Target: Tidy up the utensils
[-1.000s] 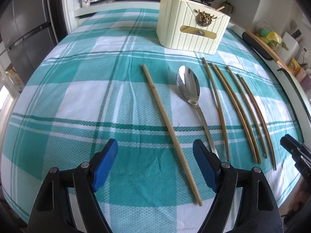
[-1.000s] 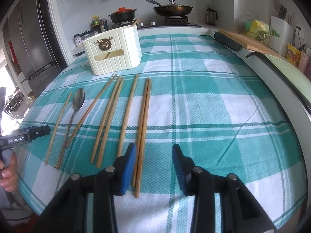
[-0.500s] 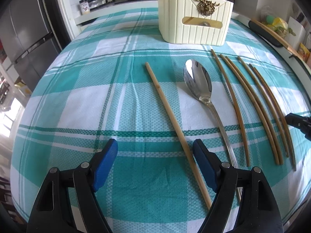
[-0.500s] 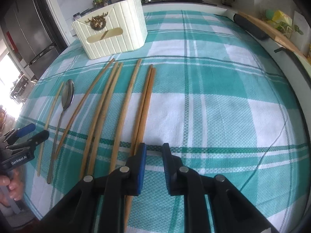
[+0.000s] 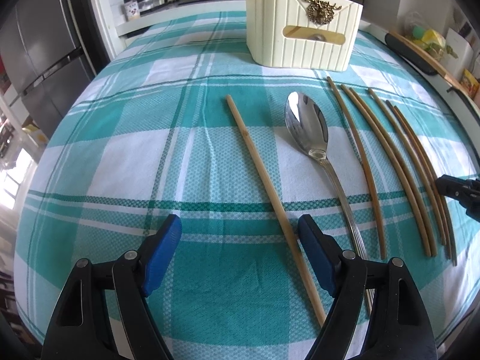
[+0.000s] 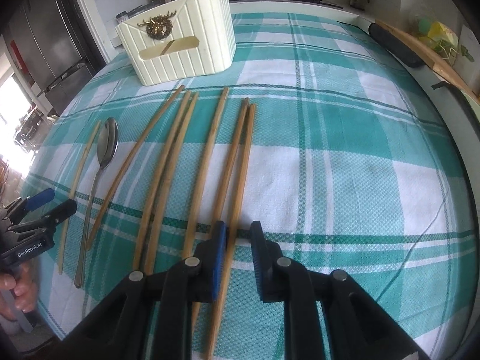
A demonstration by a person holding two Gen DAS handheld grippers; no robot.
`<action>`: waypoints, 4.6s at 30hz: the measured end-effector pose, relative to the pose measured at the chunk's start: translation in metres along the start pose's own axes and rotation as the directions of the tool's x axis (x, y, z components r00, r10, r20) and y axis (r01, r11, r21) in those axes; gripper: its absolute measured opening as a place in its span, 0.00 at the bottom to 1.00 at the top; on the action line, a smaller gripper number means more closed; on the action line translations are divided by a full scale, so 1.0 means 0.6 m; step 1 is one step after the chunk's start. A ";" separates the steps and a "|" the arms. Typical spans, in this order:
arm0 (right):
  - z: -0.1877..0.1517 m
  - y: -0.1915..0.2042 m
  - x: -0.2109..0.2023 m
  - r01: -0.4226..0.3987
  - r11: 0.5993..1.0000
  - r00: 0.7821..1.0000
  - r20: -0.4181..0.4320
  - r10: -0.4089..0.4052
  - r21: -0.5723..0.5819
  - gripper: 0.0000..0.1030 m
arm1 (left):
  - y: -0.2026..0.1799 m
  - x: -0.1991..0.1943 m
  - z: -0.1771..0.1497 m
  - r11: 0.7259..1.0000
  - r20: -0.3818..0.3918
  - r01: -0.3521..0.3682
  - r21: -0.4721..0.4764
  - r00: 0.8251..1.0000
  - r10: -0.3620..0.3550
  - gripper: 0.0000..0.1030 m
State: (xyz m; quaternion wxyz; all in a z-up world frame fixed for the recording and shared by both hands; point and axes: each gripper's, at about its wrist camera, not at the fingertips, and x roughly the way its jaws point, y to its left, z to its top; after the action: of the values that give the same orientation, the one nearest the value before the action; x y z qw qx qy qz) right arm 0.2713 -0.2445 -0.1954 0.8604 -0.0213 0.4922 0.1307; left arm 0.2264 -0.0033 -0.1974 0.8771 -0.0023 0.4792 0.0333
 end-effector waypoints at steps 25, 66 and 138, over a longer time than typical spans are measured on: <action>-0.066 -0.067 -0.046 0.094 0.992 0.994 0.056 -0.099 0.090 0.49 | 0.078 -0.012 -0.012 0.994 -0.046 0.086 0.062 0.995 -0.083 0.55; 0.050 -0.085 0.015 -0.019 0.999 0.982 -0.188 0.010 -0.043 0.51 | 0.058 0.074 0.120 0.959 -0.173 0.095 0.269 0.984 -0.049 0.77; 0.466 0.074 -0.324 -0.105 0.985 0.718 0.676 0.169 -0.135 0.06 | 0.070 -0.277 0.497 0.946 0.507 0.316 0.078 0.804 -0.310 0.04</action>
State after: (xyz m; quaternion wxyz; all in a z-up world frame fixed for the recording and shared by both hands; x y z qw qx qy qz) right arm 0.4021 -0.1951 0.1185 0.9672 0.0275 0.1346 0.2138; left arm 0.3848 0.0400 0.1049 0.9660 -0.0768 0.2211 -0.1098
